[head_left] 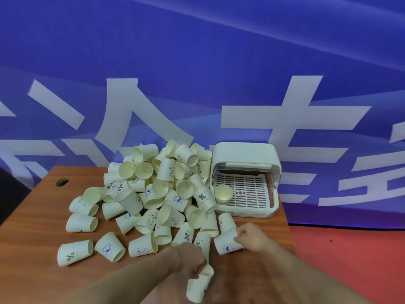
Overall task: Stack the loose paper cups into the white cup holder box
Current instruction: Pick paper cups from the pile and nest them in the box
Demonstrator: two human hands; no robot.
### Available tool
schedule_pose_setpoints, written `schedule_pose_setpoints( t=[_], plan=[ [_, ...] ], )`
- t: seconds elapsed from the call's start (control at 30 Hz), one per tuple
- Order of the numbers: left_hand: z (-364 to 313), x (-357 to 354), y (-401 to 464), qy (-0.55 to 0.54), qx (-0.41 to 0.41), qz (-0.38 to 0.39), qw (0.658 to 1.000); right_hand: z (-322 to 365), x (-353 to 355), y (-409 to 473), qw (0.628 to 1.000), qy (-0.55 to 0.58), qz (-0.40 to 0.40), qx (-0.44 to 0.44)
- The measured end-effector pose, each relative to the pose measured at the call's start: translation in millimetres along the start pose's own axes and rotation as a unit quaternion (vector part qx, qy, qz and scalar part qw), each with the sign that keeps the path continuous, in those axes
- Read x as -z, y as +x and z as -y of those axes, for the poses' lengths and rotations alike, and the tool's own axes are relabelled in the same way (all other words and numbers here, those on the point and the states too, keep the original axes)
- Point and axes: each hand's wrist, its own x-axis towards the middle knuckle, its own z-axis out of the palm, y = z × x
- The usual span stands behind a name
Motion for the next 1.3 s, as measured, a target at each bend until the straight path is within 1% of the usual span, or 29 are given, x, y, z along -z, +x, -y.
schedule_pose_setpoints(
  t=[0.07, 0.2, 0.3, 0.43, 0.53, 0.6, 0.73, 0.87, 1.03, 1.17, 1.3],
  plan=[
    [7, 22, 0, -0.009, 0.016, -0.032, 0.999, 4, 21, 1, 0.999, 0.032, -0.022, 0.018],
    [23, 62, 4, -0.046, 0.047, -0.074, 0.995, 9, 61, 4, 0.992, 0.061, -0.104, 0.032],
    [36, 89, 8, -0.036, 0.064, -0.138, 0.988, 9, 79, 8, 0.984, 0.065, -0.161, 0.038],
    [49, 118, 17, -0.001, 0.117, -0.264, 0.957, 9, 91, 12, 0.972, 0.069, -0.225, 0.022],
    [54, 135, 28, 0.034, 0.15, -0.328, 0.932, 7, 92, 16, 0.968, 0.062, -0.241, 0.004],
    [54, 143, 37, 0.072, 0.161, -0.327, 0.928, 3, 91, 20, 0.969, 0.058, -0.239, -0.006],
    [49, 154, 52, 0.131, 0.169, -0.266, 0.94, -5, 91, 27, 0.97, 0.051, -0.239, -0.009],
    [51, 152, 72, 0.134, 0.144, -0.224, 0.955, -14, 94, 36, 0.972, 0.051, -0.228, -0.013],
    [55, 150, 94, 0.154, 0.121, -0.178, 0.964, -23, 93, 47, 0.976, 0.04, -0.215, -0.021],
    [57, 148, 106, 0.164, 0.119, -0.16, 0.966, -16, 93, 49, 0.974, 0.009, -0.224, -0.016],
    [57, 144, 108, 0.158, 0.12, -0.156, 0.968, -3, 96, 43, 0.97, -0.058, -0.238, -0.001]
  ],
)
